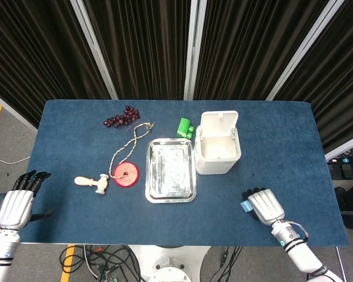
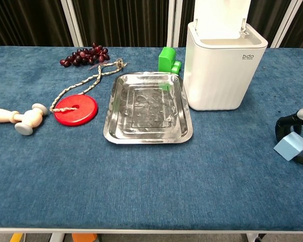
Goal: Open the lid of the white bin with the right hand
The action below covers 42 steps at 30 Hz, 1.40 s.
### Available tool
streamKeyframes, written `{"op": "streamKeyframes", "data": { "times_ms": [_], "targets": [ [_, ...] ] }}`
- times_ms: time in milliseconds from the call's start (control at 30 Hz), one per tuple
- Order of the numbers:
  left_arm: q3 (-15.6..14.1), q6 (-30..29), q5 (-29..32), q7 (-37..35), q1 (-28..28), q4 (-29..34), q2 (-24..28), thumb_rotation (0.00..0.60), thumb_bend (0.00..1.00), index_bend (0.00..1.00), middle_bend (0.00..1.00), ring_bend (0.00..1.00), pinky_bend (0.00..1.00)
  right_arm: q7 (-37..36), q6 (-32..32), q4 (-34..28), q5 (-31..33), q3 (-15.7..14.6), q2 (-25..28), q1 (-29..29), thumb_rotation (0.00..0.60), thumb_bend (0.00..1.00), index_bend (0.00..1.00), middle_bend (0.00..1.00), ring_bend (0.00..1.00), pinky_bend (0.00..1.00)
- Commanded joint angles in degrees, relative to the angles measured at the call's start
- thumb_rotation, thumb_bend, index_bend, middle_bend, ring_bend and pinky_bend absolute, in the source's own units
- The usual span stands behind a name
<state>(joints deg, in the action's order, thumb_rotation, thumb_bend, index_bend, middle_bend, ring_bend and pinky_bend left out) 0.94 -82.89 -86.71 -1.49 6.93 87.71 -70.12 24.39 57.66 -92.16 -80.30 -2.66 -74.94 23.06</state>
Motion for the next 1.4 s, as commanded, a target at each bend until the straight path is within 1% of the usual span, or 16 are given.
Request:
{"op": "streamKeyframes", "data": {
  "times_ms": [33, 133, 267, 367, 433, 567, 667, 733, 800, 833, 900, 933, 1000, 1100, 1267, 1400],
  "targets": [
    [-0.01, 0.07, -0.03, -0.03, 0.04, -0.05, -0.05, 0.600, 0.04, 0.17, 0.14, 0.07, 0.11, -0.28, 2.38, 0.24, -0.92, 0.37, -0.48, -0.74, 0.600, 0.29, 0.72, 0.65, 0.60, 0.73],
    [-0.06, 0.18, 0.03, -0.05, 0.02, -0.09, -0.11, 0.600, 0.04, 0.17, 0.14, 0.07, 0.11, -1.81, 5.63, -0.81, -2.66, 1.05, 0.65, -1.45, 0.600, 0.30, 0.76, 0.68, 0.63, 0.75],
    [-0.11, 0.33, 0.08, -0.35, 0.03, 0.01, -0.10, 0.600, 0.04, 0.17, 0.14, 0.07, 0.11, -3.69, 10.54, -4.61, -5.68, 2.95, 4.04, -1.82, 0.600, 0.30, 0.76, 0.68, 0.63, 0.75],
    [-0.14, 0.50, -0.04, -0.28, 0.15, 0.01, -0.10, 0.600, 0.04, 0.17, 0.14, 0.07, 0.11, -4.12, 14.87, -7.91, -7.72, 6.20, 6.69, -1.40, 0.600, 0.30, 0.76, 0.68, 0.62, 0.75],
    [-0.16, 0.59, -0.24, -0.06, 0.29, 0.06, -0.10, 0.600, 0.04, 0.17, 0.14, 0.07, 0.11, -3.61, 15.96, -9.04, -7.75, 8.40, 7.68, -0.57, 0.600, 0.29, 0.76, 0.68, 0.62, 0.75],
    [-0.07, 0.59, -0.25, 0.43, 0.38, 0.38, -0.01, 0.600, 0.04, 0.17, 0.14, 0.07, 0.11, -1.98, 15.45, -10.13, -5.85, 13.33, 8.03, 2.60, 0.600, 0.28, 0.75, 0.68, 0.62, 0.75],
    [-0.02, 0.65, -0.02, 0.66, 0.36, 0.58, 0.12, 0.600, 0.04, 0.17, 0.14, 0.07, 0.11, 0.17, 12.99, -9.36, -2.76, 16.58, 5.90, 6.04, 0.600, 0.28, 0.74, 0.67, 0.62, 0.75],
    [-0.02, 0.74, 0.13, 0.74, 0.34, 0.62, 0.14, 0.600, 0.04, 0.17, 0.14, 0.07, 0.11, 2.01, 10.18, -8.21, 0.39, 18.17, 3.89, 8.66, 0.600, 0.27, 0.68, 0.61, 0.55, 0.67],
    [-0.01, 0.84, 0.32, 0.68, 0.31, 0.55, 0.08, 0.600, 0.04, 0.17, 0.14, 0.07, 0.11, 4.24, 7.49, -7.26, 4.21, 19.57, 2.07, 11.11, 0.600, 0.24, 0.47, 0.40, 0.31, 0.43],
    [-0.03, 0.92, 0.40, 0.63, 0.30, 0.46, 0.05, 0.600, 0.04, 0.17, 0.14, 0.07, 0.11, 4.76, 7.38, -6.62, 5.06, 20.34, 1.00, 12.02, 0.600, 0.23, 0.33, 0.27, 0.15, 0.28],
    [-0.06, 1.06, 0.58, 0.47, 0.27, 0.25, 0.04, 0.600, 0.04, 0.17, 0.14, 0.07, 0.11, 4.30, 8.20, -4.95, 5.26, 21.53, -1.51, 13.53, 0.600, 0.22, 0.13, 0.10, 0.01, 0.09],
    [-0.06, 1.05, 0.63, 0.35, 0.23, 0.17, 0.05, 0.600, 0.04, 0.17, 0.14, 0.07, 0.11, 3.69, 8.79, -4.44, 4.91, 21.83, -2.29, 13.88, 0.600, 0.22, 0.05, 0.04, 0.00, 0.03],
    [-0.05, 0.94, 0.72, -0.04, 0.11, -0.04, 0.09, 0.600, 0.04, 0.17, 0.14, 0.07, 0.11, 1.14, 10.44, -3.95, 3.36, 22.11, -3.48, 14.16, 0.600, 0.22, 0.00, 0.00, 0.00, 0.00],
    [-0.13, 0.96, 0.72, -0.70, 0.02, -0.40, 0.13, 0.600, 0.04, 0.17, 0.14, 0.07, 0.11, -1.33, 12.67, -3.57, 0.94, 21.49, -3.73, 13.67, 0.600, 0.21, 0.00, 0.00, 0.00, 0.00],
    [-0.24, 0.92, 0.21, -1.08, 0.13, -0.69, 0.01, 0.600, 0.04, 0.17, 0.14, 0.07, 0.11, -2.94, 14.69, -5.20, -0.71, 19.42, -1.43, 11.47, 0.600, 0.20, 0.00, 0.00, 0.00, 0.00],
    [-0.18, 0.78, 0.05, -0.90, 0.17, -0.56, 0.01, 0.600, 0.04, 0.17, 0.14, 0.07, 0.11, -5.56, 19.11, -6.21, -3.60, 17.07, 0.86, 7.85, 0.600, 0.20, 0.00, 0.00, 0.00, 0.00]
  ]
}}
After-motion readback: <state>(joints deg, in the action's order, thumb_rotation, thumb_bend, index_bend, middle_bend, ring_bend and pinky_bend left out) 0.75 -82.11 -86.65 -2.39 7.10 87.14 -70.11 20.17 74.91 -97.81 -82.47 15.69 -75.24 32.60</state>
